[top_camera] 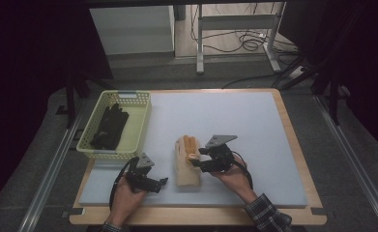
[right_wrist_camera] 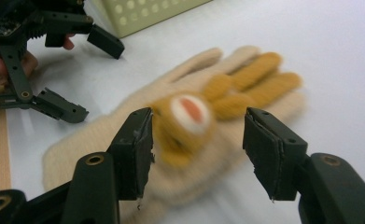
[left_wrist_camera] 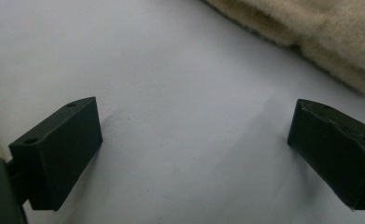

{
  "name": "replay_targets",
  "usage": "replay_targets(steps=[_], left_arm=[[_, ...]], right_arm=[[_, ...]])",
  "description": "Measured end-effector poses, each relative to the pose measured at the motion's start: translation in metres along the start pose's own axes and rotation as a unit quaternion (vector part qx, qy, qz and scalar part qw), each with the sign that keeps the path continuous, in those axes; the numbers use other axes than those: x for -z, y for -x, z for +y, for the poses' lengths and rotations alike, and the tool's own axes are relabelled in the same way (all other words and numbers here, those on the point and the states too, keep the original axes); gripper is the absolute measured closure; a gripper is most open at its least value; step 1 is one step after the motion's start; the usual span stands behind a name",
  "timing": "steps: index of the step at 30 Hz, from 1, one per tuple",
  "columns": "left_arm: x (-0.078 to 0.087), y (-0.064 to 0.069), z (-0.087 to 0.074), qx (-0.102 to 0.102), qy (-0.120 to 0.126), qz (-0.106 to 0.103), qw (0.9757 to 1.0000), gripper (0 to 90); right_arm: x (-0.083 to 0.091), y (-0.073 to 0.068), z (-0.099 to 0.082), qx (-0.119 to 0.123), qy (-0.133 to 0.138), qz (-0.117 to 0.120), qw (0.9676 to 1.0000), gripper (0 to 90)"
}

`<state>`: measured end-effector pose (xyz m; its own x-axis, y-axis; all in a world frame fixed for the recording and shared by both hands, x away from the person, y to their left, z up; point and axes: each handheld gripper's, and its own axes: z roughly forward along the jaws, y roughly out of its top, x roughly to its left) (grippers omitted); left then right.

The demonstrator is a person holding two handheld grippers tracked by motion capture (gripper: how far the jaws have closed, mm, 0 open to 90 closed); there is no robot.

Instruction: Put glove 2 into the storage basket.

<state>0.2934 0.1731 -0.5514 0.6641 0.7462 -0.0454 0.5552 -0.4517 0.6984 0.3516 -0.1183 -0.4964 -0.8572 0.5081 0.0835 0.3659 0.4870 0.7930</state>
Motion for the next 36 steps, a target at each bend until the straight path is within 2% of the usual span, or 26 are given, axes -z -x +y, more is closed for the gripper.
replay_targets(steps=[2, 5, 8, 11, 14, 16, 23, 28, 36], left_arm=[[0.0, 0.0, 0.0, 0.0, 0.0, 0.0, 1.0, 3.0], [0.0, 0.0, 0.0, 0.001, 0.0, 0.0, 1.0, 3.1], [0.0, 0.0, 0.0, 0.002, 0.002, 0.001, 1.0, 3.5], [0.001, 0.0, 0.0, 0.004, 0.004, 0.001, 1.0, 4.6], [0.003, -0.001, -0.002, 0.013, 0.009, -0.004, 0.9999, 5.1], [0.005, -0.001, -0.003, 0.011, 0.007, -0.004, 0.9999, 4.9], [0.016, -0.004, -0.017, 0.015, 0.007, 0.012, 0.9998, 5.2], [0.022, -0.009, -0.026, 0.021, 0.016, 0.012, 0.9996, 5.9], [0.022, -0.009, -0.027, 0.018, 0.017, 0.011, 0.9996, 4.4]], right_arm=[[0.007, 0.004, -0.005, -0.011, 0.002, -0.001, 0.9999, 46.8], [0.014, 0.007, -0.015, -0.016, -0.007, -0.005, 0.9998, 61.1], [0.017, 0.007, -0.028, -0.017, -0.02, 0.0, 0.9997, 74.8], [0.016, 0.004, -0.036, -0.011, -0.028, 0.009, 0.9995, 81.7], [0.012, -0.003, -0.042, -0.003, -0.04, 0.019, 0.999, 83.5], [0.009, -0.007, -0.044, 0.003, -0.043, 0.025, 0.9987, 83.6], [-0.003, -0.018, -0.048, 0.011, -0.048, 0.038, 0.9981, 83.5], [-0.008, -0.022, -0.046, 0.01, -0.047, 0.045, 0.9978, 83.5], [-0.024, -0.034, -0.037, 0.028, -0.048, 0.05, 0.9972, 81.4]])
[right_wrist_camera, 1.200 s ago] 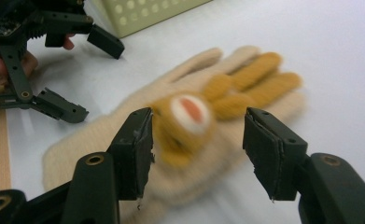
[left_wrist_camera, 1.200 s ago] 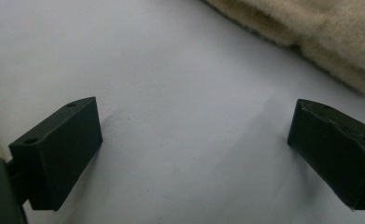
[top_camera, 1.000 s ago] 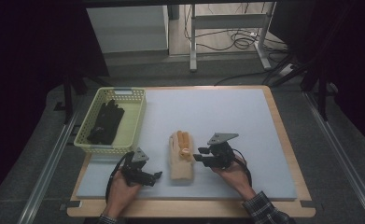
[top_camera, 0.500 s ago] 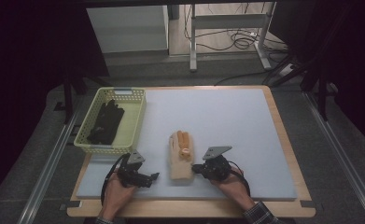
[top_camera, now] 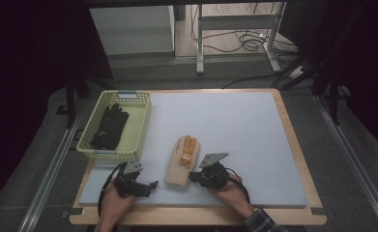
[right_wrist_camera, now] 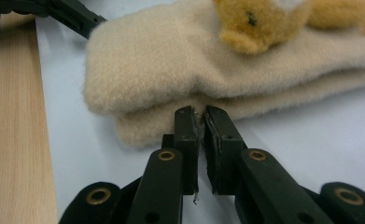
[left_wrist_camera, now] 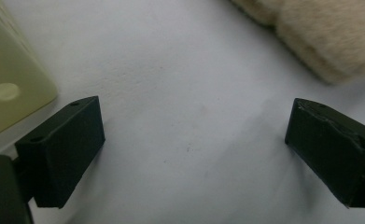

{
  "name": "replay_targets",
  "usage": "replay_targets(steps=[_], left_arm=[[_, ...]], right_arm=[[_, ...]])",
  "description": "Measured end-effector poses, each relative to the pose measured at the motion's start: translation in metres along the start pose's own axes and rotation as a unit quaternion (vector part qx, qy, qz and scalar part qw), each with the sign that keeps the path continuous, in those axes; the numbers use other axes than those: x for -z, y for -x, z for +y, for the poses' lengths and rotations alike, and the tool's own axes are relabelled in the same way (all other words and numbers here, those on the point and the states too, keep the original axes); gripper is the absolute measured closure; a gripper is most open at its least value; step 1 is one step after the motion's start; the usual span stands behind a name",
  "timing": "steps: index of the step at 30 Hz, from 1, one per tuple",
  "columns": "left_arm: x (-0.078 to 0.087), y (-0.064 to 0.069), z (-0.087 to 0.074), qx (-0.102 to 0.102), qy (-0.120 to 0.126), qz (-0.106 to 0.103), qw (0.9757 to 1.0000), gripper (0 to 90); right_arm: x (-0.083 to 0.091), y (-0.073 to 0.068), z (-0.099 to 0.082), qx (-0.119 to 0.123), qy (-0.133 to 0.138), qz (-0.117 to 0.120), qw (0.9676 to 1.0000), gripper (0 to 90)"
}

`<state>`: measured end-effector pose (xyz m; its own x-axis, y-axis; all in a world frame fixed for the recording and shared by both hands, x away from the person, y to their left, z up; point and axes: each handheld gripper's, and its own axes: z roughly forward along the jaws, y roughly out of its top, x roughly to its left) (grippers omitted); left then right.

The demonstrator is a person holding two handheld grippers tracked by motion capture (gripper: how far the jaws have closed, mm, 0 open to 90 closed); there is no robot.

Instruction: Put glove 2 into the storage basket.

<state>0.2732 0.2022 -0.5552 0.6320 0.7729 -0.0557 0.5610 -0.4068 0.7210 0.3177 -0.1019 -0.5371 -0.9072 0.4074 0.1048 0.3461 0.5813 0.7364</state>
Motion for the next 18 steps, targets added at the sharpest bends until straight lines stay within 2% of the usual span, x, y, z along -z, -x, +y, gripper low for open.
replay_targets(steps=[9, 18], left_arm=[[0.0, 0.0, 0.0, -0.001, 0.001, -0.002, 1.0, 3.4], [-0.001, 0.0, -0.001, -0.001, 0.001, -0.002, 1.0, 3.1]], right_arm=[[-0.017, -0.007, 0.013, 0.017, 0.001, -0.004, 0.9998, 80.3], [-0.033, -0.011, 0.025, 0.014, 0.001, -0.011, 0.9999, 79.9]])
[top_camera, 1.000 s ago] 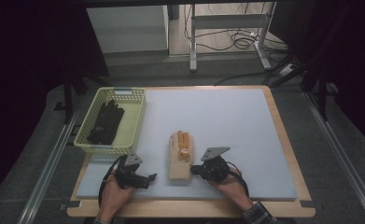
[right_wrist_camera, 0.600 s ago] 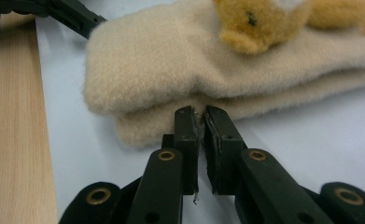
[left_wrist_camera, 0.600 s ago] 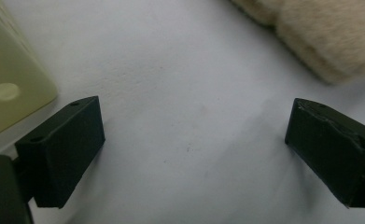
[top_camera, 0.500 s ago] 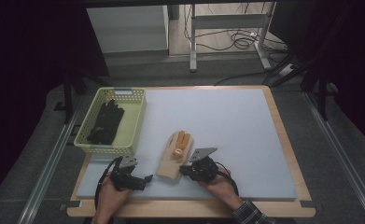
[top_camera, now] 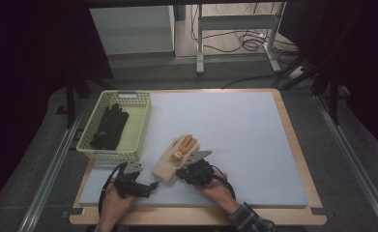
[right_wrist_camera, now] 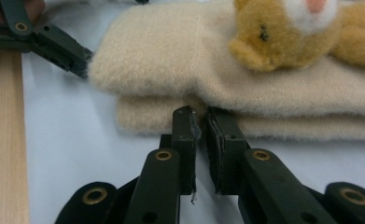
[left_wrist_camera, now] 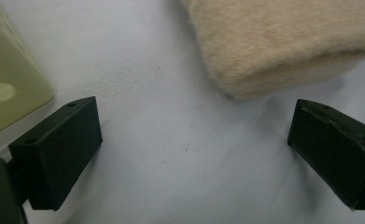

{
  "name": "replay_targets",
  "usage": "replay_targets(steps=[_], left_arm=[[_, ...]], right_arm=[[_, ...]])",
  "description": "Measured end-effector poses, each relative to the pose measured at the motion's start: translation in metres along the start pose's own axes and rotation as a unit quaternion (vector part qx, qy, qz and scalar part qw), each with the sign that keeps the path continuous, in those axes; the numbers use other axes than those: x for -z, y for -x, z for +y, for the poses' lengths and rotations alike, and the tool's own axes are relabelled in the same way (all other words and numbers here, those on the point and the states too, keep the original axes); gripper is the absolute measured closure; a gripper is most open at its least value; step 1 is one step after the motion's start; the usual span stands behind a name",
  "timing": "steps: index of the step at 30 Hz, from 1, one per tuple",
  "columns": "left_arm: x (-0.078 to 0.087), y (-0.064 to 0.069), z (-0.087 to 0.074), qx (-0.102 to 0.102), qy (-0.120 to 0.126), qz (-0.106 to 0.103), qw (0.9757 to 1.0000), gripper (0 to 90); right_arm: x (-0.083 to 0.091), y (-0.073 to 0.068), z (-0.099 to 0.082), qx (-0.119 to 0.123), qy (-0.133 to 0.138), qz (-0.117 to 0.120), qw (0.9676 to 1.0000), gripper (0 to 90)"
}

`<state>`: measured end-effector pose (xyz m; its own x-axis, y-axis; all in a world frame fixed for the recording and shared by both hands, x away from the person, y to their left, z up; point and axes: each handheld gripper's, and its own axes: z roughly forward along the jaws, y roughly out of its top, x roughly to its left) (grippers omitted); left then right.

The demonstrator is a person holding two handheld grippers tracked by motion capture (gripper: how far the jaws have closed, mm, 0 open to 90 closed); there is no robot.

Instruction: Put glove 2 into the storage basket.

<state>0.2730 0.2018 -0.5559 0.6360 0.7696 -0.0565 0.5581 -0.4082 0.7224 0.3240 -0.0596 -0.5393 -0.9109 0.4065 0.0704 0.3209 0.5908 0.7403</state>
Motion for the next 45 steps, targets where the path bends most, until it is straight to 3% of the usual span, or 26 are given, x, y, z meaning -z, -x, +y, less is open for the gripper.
replay_targets(steps=[9, 13, 21, 31, 37, 45], left_arm=[[0.0, 0.0, 0.0, -0.001, -0.001, 0.0, 1.0, 2.8], [0.0, 0.0, 0.0, -0.003, -0.002, 0.0, 1.0, 2.4], [-0.001, 0.0, 0.0, -0.003, -0.003, -0.001, 1.0, 1.8], [-0.001, 0.0, 0.001, -0.003, -0.003, -0.001, 1.0, 1.7], [-0.001, 0.001, 0.001, -0.003, -0.003, 0.0, 1.0, 1.6], [-0.001, 0.001, 0.001, -0.002, -0.004, 0.001, 1.0, 1.4]], right_arm=[[0.003, 0.002, -0.002, -0.007, 0.002, 0.004, 1.0, 76.1], [0.012, 0.007, -0.005, -0.009, 0.006, -0.007, 0.9999, 73.3], [0.043, 0.03, -0.017, -0.026, 0.017, -0.055, 0.998, 65.0], [0.078, 0.057, -0.04, -0.054, 0.021, -0.11, 0.9923, 50.1], [0.097, 0.071, -0.057, -0.073, 0.019, -0.139, 0.9874, 36.3], [0.114, 0.084, -0.077, -0.088, 0.009, -0.164, 0.9825, 23.2]])
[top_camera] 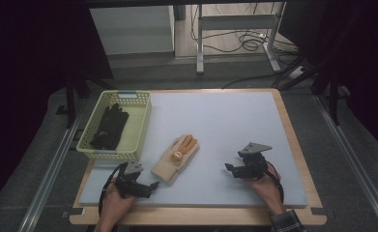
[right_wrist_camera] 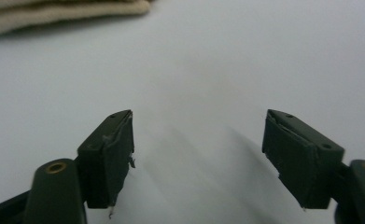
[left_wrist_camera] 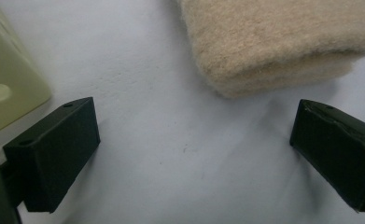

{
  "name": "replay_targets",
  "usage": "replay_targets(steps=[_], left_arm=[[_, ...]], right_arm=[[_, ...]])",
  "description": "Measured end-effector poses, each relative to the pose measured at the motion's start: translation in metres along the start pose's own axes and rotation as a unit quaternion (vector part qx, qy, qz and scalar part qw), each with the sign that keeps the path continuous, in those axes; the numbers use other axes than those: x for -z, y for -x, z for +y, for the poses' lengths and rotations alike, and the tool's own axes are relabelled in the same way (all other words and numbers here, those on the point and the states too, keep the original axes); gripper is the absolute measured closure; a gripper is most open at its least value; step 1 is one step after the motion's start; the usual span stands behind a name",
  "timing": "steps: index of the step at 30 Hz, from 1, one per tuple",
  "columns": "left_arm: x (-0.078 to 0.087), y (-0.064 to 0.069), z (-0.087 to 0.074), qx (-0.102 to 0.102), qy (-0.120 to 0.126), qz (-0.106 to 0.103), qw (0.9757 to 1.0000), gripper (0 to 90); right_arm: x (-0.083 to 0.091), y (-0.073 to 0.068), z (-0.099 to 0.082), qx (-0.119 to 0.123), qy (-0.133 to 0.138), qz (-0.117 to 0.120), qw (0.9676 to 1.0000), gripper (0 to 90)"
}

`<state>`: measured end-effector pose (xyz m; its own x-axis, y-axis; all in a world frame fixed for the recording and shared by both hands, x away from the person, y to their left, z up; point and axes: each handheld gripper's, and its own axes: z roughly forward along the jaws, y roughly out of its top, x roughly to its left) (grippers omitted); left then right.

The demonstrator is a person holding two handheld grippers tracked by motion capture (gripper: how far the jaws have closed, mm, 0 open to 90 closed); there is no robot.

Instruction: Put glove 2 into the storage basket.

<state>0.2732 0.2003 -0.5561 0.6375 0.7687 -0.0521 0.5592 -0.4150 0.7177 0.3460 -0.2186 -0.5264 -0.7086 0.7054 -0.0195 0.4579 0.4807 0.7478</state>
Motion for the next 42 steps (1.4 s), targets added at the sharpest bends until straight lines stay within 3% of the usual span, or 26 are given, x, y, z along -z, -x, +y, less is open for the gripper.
replay_targets(steps=[8, 13, 29, 36, 42], left_arm=[[0.0, 0.0, 0.0, 0.001, 0.0, 0.001, 1.0, 1.3], [0.0, 0.0, 0.0, 0.0, 0.0, 0.001, 1.0, 1.3], [0.002, 0.001, 0.0, -0.006, -0.001, -0.002, 1.0, 1.5], [0.009, 0.002, 0.001, -0.004, 0.002, -0.02, 0.9998, 1.2], [0.017, 0.003, 0.011, 0.01, 0.012, -0.035, 0.9993, 1.3]], right_arm=[[0.003, 0.006, -0.009, -0.009, -0.007, -0.006, 0.9999, 17.5], [0.0, 0.004, -0.008, 0.005, -0.022, -0.016, 0.9996, 15.1], [0.0, 0.003, -0.009, 0.006, -0.02, -0.019, 0.9996, 14.4], [0.0, 0.003, -0.009, 0.006, -0.019, -0.021, 0.9996, 14.3], [0.0, 0.003, -0.009, 0.007, -0.019, -0.022, 0.9996, 14.2]])
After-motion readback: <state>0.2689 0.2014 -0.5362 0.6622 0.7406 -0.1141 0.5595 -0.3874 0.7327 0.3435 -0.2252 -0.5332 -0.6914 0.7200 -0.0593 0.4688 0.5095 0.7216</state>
